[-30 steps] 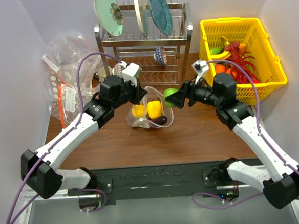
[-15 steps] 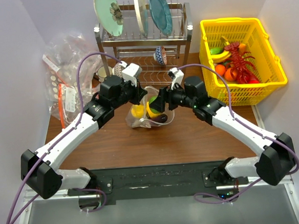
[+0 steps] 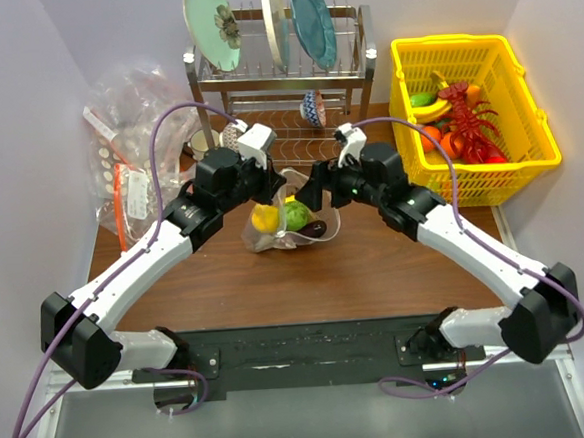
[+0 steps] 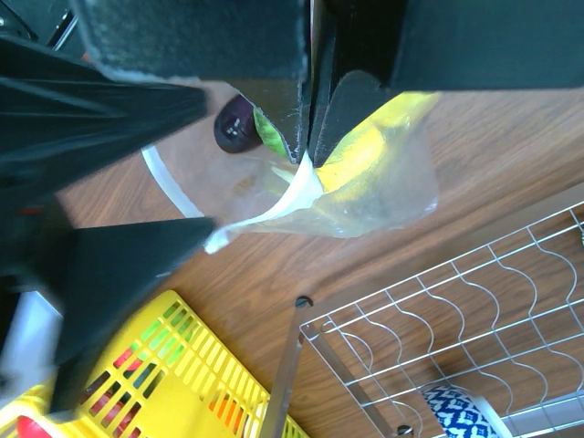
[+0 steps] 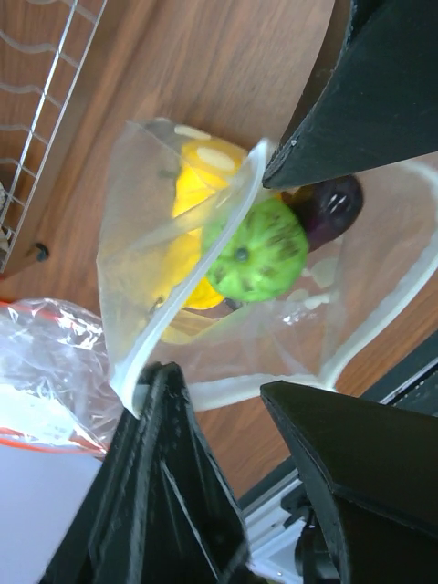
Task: Place the food in the zip-top bag and seal the zipper
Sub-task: Place the fake fruit in the zipper food storage bag, then adjust the zipper food storage bag at the center of the board.
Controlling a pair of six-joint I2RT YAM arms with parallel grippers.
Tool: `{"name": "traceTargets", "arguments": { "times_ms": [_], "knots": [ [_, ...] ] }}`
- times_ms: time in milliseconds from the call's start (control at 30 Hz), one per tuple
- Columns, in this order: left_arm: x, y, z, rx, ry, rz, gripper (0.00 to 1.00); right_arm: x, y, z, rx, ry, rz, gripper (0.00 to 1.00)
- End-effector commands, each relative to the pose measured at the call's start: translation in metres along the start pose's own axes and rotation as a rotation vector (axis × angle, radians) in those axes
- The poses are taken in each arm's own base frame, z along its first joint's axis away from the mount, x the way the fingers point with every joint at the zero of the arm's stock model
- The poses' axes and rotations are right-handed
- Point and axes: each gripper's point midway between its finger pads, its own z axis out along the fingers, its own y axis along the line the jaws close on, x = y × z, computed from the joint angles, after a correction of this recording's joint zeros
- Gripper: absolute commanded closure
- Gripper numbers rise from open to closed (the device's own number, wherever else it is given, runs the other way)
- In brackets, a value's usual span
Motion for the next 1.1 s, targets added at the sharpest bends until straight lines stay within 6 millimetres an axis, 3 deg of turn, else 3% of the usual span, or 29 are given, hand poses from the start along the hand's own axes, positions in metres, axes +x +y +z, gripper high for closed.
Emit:
{"name": "traceTargets", "arguments": {
  "times_ms": [0,133,267,367,500,633,700,767,800,833,867,900,967,1000,1067],
  "knots": [
    [-0.034,-0.005,-0.005,0.002,-0.089,0.001,1.0,-0.025,0.0,-0.034,0.078,-0.067,-0.028,0.12],
    [-0.037,-0.005,-0.008,0.001,-0.097,0.002,1.0,-0.005,-0.015,-0.052,0.143,-0.048,-0.018,0.21],
    [-0.038,-0.007,-0.009,0.009,-0.101,0.003,1.0,0.022,-0.027,-0.054,0.172,0.005,0.008,0.3],
    [-0.038,-0.006,-0.01,0.007,-0.105,0.003,1.0,0.042,-0.03,-0.05,0.157,0.036,0.04,0.38],
    [-0.039,-0.008,-0.01,0.016,-0.105,0.004,1.0,0.066,-0.037,-0.043,0.157,0.079,0.071,0.4],
    [-0.039,-0.006,-0.011,0.006,-0.108,0.005,1.0,0.076,-0.045,-0.034,0.173,0.102,0.083,0.46],
    [-0.039,-0.008,-0.01,0.015,-0.107,0.006,1.0,0.082,-0.05,-0.03,0.19,0.119,0.085,0.52],
    [-0.04,-0.008,-0.011,0.014,-0.111,0.006,1.0,0.083,-0.051,-0.025,0.19,0.124,0.088,0.7],
    [-0.039,-0.007,-0.011,0.008,-0.11,0.005,1.0,0.077,-0.047,-0.024,0.179,0.114,0.088,0.79],
    [-0.04,-0.006,-0.011,0.006,-0.11,0.007,1.0,0.077,-0.047,-0.023,0.182,0.128,0.085,0.98],
    [-0.041,-0.006,-0.012,0.007,-0.113,0.007,1.0,0.071,-0.044,-0.023,0.179,0.126,0.081,1.0],
    [-0.04,-0.006,-0.012,0.006,-0.11,0.007,1.0,0.048,-0.037,-0.025,0.176,0.083,0.068,1.0],
    [-0.042,-0.008,-0.012,0.015,-0.114,0.006,1.0,0.027,-0.03,-0.035,0.188,0.075,0.027,1.0],
    [-0.041,-0.008,-0.012,0.016,-0.113,0.006,1.0,-0.017,-0.013,-0.045,0.172,-0.01,0.001,1.0],
    [-0.04,-0.009,-0.011,0.019,-0.109,0.005,1.0,-0.053,-0.01,-0.064,0.231,-0.058,-0.056,1.0]
  ]
}}
